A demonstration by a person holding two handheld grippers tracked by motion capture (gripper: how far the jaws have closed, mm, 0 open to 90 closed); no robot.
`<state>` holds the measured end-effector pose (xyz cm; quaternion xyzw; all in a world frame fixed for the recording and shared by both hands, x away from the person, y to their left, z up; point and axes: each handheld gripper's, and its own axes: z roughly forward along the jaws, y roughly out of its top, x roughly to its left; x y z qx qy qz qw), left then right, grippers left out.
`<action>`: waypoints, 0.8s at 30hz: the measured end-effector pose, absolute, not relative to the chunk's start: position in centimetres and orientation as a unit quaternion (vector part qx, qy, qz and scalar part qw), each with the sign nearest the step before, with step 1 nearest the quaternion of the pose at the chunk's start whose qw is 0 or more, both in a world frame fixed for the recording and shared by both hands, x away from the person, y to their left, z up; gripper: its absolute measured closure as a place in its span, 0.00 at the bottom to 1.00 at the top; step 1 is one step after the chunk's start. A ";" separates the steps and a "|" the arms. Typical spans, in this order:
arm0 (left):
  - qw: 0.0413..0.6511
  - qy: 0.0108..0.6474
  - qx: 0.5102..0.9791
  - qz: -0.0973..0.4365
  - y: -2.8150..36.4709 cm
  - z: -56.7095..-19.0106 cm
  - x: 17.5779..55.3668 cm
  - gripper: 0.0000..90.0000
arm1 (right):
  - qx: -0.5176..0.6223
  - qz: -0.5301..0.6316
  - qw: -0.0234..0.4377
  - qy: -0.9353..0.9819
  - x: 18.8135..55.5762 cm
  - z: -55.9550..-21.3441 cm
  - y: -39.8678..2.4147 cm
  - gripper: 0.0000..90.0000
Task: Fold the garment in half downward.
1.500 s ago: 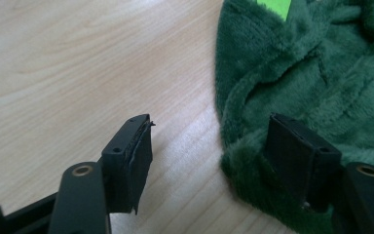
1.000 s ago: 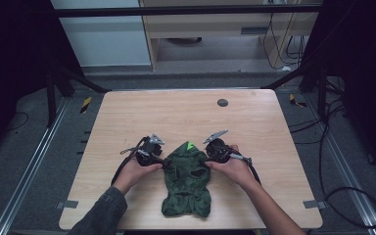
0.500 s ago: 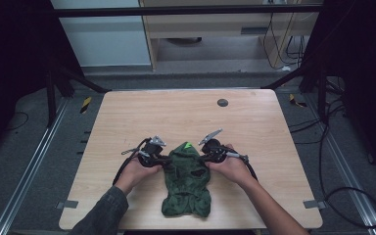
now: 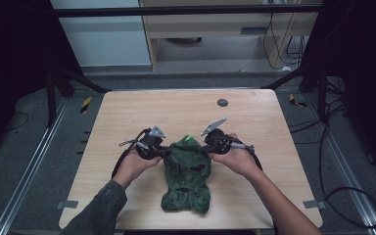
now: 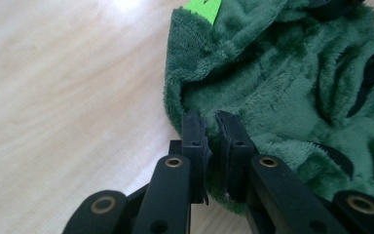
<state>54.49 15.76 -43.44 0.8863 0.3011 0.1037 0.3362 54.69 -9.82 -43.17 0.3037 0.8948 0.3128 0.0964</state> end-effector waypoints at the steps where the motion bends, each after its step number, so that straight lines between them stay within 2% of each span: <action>1: 0.339 0.299 0.885 0.109 15.7 -42.8 54.7 0.92 | 0.303 0.315 0.097 0.894 54.8 -42.8 -9.9 0.95; 12: 0.330 0.289 0.885 0.158 15.1 -40.5 55.7 0.92 | 0.299 0.325 0.129 0.888 56.5 -39.7 -9.9 0.95; 24: 0.332 0.294 0.879 0.177 14.9 -39.3 56.6 0.92 | 0.290 0.326 0.153 0.887 57.4 -38.2 -9.4 0.96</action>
